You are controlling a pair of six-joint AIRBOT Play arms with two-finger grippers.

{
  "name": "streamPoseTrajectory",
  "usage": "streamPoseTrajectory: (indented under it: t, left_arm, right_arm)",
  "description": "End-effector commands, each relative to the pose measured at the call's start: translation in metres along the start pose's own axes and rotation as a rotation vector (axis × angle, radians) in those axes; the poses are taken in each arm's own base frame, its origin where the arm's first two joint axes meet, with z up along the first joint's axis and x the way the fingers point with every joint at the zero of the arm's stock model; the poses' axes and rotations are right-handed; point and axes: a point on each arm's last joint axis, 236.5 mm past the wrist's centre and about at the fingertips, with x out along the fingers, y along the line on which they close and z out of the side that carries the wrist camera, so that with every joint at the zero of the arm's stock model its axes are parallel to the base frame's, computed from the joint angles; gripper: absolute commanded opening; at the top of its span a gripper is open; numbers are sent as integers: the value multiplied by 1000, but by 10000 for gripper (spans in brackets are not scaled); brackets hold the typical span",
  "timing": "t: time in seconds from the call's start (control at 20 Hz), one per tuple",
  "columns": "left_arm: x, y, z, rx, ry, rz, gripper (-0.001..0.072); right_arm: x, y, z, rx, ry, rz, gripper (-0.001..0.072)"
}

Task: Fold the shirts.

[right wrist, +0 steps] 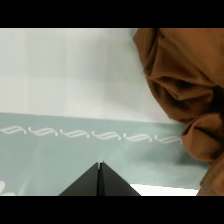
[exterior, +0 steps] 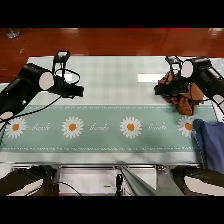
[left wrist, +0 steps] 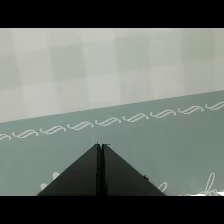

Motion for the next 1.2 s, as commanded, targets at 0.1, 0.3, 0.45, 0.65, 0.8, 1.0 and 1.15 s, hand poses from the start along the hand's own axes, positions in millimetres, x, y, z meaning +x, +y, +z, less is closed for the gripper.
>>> streamPoseTrajectory:
  t: [0.1, 0.3, 0.45, 0.65, 0.8, 1.0, 1.15]
  left_arm:
    - [1, 12, 55, 64, -221, 46, 468]
    - [-8, 62, 79, 104, -296, 185, 468]
    - [5, 94, 75, 49, -259, 225, 472]
    - [32, 131, 48, -24, -124, 276, 706]
    - [45, 142, 20, -50, 2, 303, 705]
    - [42, 143, 4, -84, 68, 312, 704]
    - [14, 160, -8, -92, 101, 340, 704]
  right_arm:
    - [-11, -38, 61, -32, -256, -152, 638]
    - [-43, -140, 90, 110, -383, -361, 634]
    - [-22, -213, 65, 324, -312, -359, 633]
    - [43, -235, 26, 462, -132, -179, 631]
    - [74, -222, 16, 479, -60, -80, 621]
    - [89, -173, 9, 443, 28, 113, 124]
    - [24, -134, 69, 351, -150, 309, 28]
